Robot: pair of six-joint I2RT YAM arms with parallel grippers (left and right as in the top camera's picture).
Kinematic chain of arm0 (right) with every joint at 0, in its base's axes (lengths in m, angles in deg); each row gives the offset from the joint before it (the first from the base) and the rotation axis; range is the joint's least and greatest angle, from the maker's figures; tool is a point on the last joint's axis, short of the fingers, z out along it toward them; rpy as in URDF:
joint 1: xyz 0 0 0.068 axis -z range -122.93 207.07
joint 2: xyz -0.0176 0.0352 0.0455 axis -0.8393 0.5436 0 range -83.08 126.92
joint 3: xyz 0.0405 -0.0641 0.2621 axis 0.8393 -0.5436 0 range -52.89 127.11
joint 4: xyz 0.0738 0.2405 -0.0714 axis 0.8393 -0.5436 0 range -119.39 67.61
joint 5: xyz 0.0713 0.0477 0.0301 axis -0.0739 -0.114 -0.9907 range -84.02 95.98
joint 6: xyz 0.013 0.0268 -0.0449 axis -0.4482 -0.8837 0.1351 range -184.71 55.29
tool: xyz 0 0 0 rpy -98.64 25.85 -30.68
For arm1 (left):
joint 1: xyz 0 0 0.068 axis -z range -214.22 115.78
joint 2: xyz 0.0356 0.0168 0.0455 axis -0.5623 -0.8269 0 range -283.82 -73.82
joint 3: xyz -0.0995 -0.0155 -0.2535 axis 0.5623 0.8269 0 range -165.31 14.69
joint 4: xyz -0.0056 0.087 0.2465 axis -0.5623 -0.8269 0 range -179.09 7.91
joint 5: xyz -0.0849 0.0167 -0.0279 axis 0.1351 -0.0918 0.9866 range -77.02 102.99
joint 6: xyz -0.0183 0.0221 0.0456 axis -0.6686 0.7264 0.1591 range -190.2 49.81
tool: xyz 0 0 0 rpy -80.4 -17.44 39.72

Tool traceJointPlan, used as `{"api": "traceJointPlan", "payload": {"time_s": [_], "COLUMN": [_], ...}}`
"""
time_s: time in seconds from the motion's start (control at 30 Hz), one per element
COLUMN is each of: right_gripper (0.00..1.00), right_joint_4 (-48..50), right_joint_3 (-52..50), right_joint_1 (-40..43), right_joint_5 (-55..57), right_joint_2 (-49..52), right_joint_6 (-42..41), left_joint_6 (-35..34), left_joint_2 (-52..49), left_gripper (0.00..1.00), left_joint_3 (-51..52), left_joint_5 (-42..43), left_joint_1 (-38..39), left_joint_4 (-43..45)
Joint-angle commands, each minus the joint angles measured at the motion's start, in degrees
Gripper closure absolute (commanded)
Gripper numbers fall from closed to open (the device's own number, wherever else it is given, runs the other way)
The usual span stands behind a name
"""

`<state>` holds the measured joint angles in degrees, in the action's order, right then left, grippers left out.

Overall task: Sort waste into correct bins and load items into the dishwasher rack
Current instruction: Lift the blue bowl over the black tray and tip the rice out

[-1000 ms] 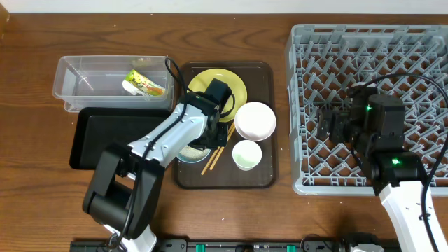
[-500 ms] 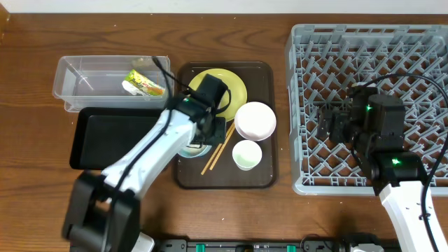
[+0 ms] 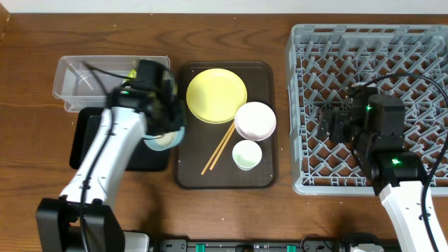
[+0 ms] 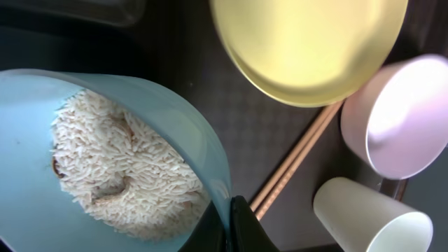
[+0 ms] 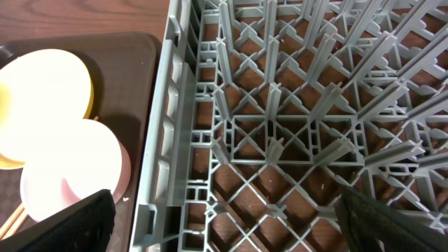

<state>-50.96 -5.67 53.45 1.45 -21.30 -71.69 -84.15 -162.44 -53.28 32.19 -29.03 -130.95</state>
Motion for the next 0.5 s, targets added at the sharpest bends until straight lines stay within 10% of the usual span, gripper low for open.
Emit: {"api": "traceJointPlan", "payload": {"time_s": [0.0,0.47], "right_gripper": [0.01,0.01], "right_joint_4": [-0.02,-0.15], "right_joint_3": [1.31,1.31], "right_joint_1": [-0.55,-0.55], "right_joint_5": [-0.46,-0.46], "right_joint_2": [0.11,0.11], "right_joint_6": [-0.22,-0.22], "left_joint_6": [7.1,20.74], "left_joint_2": [0.5,-6.6], "left_gripper": [0.94,0.94], "left_joint_3": [0.26,3.56], "left_joint_5": [11.28,44.57], "left_joint_1": [-6.23,-26.93], "left_joint_4": [-0.17,-0.15]}}
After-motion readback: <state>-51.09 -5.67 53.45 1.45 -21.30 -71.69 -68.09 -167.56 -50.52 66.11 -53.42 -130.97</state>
